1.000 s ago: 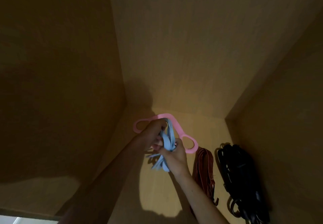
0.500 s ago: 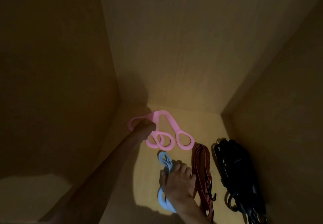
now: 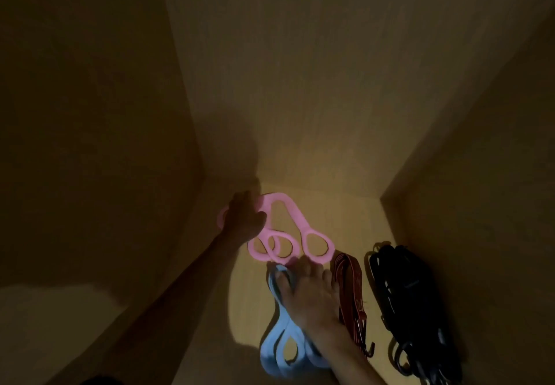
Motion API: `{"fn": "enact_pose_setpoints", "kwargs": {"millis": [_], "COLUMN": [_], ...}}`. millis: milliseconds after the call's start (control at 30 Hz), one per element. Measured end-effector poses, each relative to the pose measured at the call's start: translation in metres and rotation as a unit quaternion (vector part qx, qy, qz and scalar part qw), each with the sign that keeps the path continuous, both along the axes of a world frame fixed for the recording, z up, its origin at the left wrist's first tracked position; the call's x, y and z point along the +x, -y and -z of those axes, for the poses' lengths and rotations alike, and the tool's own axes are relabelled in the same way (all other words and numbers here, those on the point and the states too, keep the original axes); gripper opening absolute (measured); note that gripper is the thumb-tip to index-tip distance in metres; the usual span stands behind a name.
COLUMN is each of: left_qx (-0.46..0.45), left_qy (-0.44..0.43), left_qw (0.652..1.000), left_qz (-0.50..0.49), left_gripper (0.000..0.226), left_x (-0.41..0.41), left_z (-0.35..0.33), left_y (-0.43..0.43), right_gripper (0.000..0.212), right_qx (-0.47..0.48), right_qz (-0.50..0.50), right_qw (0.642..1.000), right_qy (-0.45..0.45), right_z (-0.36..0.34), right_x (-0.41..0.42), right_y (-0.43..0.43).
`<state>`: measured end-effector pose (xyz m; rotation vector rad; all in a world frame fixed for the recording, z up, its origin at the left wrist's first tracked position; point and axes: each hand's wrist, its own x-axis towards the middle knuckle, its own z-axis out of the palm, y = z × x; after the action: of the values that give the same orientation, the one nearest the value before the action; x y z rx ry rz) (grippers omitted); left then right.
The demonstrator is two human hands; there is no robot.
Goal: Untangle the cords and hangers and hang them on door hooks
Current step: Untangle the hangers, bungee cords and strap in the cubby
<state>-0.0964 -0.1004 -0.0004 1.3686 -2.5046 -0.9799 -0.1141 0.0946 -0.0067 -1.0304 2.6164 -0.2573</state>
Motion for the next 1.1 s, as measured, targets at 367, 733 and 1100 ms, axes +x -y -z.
{"fn": "enact_pose_setpoints", "kwargs": {"millis": [367,733,1100], "left_qx": [-0.060,0.089,0.052], "left_qy": [0.104,-0.142,-0.088], "left_qw": [0.990,0.975,0.987], "left_qz": [0.075,0.146,0.125], "left_gripper": [0.035,0.038,0.021], "left_x": [-0.008,0.016,0.041], "left_z": [0.007,-0.052,-0.086], "left_y": [-0.003,-0.014,-0.015], "right_gripper": [0.040,0.052,0.025], "right_qx": [-0.101,-0.259,-0.306], "right_qz": [-0.066,-0.082,-0.102], "right_qw": [0.991,0.929,0.907], "right_qy": [0.063,0.251,0.270], "right_z": [0.007,-0.025,-0.085], "right_x": [-0.049,-0.066,-0.062], "right_y": [0.033,0.067,0.071]}}
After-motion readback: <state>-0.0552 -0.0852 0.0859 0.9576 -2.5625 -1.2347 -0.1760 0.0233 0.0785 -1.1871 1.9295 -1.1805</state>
